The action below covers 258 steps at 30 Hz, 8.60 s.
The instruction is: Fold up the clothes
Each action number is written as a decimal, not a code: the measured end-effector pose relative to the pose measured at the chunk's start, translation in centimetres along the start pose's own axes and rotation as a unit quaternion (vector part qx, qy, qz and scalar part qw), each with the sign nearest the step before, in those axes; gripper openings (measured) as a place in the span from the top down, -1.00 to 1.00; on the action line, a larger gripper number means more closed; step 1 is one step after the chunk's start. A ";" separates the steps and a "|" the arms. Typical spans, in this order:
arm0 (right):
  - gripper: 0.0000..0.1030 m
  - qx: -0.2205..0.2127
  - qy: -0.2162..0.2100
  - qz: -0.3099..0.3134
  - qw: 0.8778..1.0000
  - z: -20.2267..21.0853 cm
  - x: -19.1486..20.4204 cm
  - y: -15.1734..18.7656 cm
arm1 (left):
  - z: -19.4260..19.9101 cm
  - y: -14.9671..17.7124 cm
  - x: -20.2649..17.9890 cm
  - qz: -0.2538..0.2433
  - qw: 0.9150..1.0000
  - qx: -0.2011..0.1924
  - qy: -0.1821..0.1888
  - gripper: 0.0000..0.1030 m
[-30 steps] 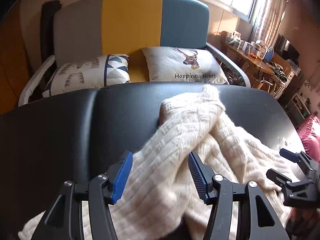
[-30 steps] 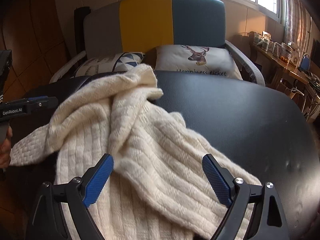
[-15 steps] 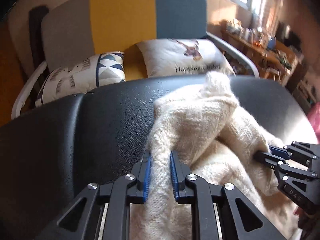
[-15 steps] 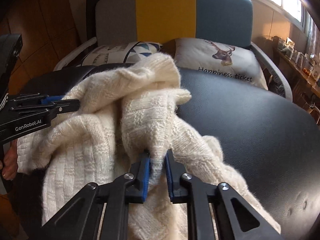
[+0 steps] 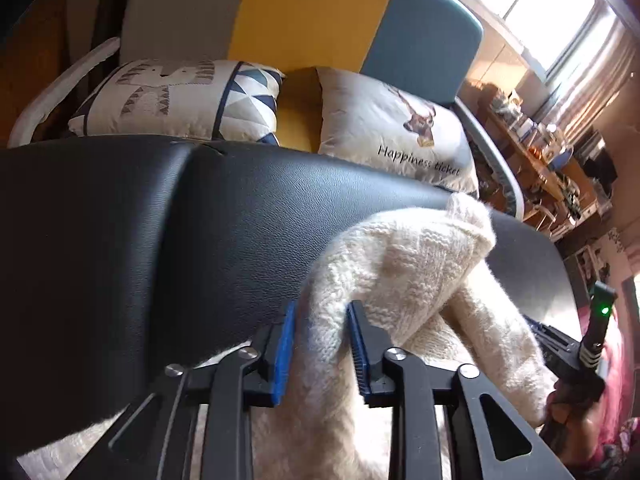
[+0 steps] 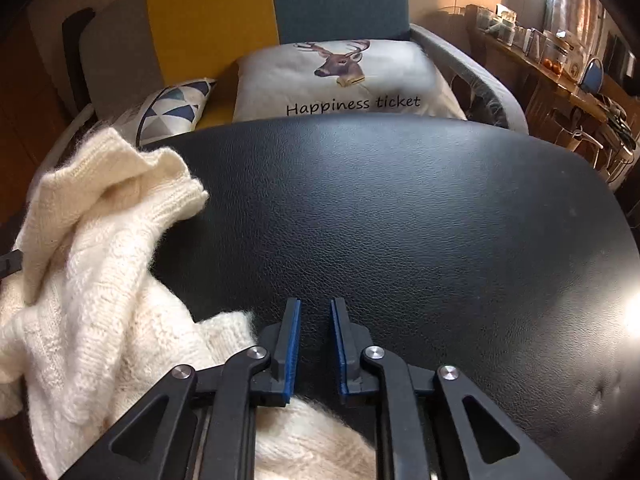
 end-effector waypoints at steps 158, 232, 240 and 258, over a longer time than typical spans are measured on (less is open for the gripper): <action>0.79 -0.110 0.068 0.179 0.975 6.5 3.8 -2.5 | 15.3 23.0 2.6 -0.028 0.996 0.065 0.055 -0.01; 0.44 0.075 -0.203 -0.062 0.974 13.8 1.8 16.8 | 14.5 18.3 10.1 0.107 0.994 -0.004 0.022 -0.34; 0.44 0.065 -0.124 -0.087 0.986 15.0 -5.8 17.7 | 16.2 22.0 7.2 0.101 0.994 0.001 0.027 -0.35; 0.36 0.112 -0.220 -0.079 0.966 13.7 -0.2 17.6 | 16.8 22.0 6.5 0.096 0.995 -0.004 0.031 -0.35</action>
Point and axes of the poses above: each gripper's, at about its wrist camera, not at the fingertips, and z roughly against the way its jaws point, x to its left, y to its underside, the point moved 8 cm from there along -z, roughly the way its jaws point, and after that the axes turned 6 degrees about -x, right-handed, at the moved point
